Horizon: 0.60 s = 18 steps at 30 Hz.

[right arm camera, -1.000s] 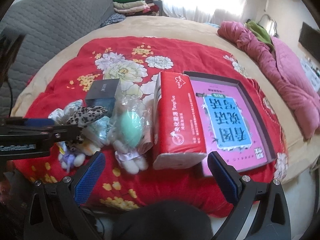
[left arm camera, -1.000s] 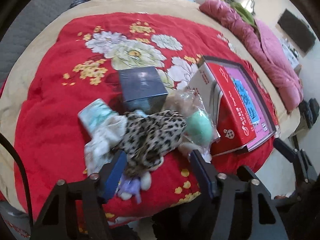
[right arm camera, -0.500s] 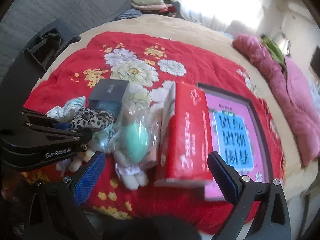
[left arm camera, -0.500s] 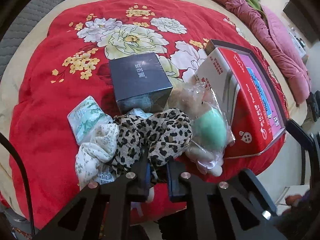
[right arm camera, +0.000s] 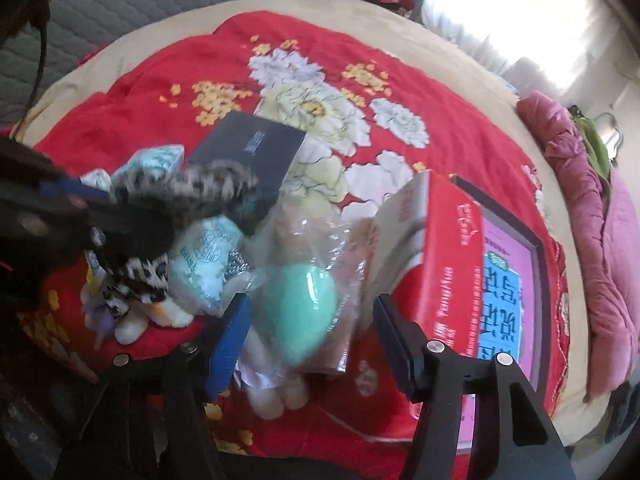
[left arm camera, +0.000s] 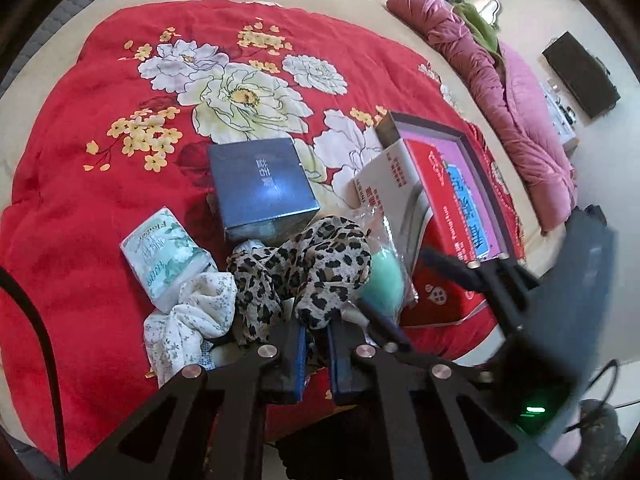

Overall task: Organize soft objects
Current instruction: 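Grasp the leopard-print cloth with the left gripper while the right grasps the bagged green sponge, then carry the leopard cloth and green sponge over the pink book tray with both grippers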

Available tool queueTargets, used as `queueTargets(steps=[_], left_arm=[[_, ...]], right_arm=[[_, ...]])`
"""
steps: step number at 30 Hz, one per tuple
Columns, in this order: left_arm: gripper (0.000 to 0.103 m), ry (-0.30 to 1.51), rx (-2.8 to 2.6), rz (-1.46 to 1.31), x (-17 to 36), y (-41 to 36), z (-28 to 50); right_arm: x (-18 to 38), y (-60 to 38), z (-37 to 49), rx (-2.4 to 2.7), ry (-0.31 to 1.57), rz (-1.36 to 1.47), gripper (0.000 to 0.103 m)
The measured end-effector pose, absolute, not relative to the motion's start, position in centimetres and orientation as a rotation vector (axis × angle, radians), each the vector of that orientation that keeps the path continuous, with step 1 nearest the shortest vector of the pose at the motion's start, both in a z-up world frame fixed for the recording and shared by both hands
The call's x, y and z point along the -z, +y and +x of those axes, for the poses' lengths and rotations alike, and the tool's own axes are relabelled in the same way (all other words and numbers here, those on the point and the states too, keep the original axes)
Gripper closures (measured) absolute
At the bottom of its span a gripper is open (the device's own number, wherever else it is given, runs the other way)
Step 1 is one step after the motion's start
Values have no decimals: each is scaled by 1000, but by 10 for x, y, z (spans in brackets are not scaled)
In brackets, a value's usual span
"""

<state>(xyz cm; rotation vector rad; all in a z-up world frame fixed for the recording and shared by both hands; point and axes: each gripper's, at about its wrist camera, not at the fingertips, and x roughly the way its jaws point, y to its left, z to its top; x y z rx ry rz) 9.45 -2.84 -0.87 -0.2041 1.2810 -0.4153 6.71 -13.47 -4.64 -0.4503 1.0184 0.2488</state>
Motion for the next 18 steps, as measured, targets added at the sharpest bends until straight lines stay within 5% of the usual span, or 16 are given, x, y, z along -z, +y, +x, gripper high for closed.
queueTargets(steps=[4, 7, 18], left_arm=[[94, 1267, 419, -216, 3, -24, 96], [94, 1267, 425, -225, 0, -22, 96], [94, 1236, 466, -277, -20, -17, 94]], right_arm=[[58, -133, 75, -246, 1043, -460, 39], [65, -133, 78, -266, 1073, -443, 60], [25, -171, 65, -334, 1037, -114, 62]])
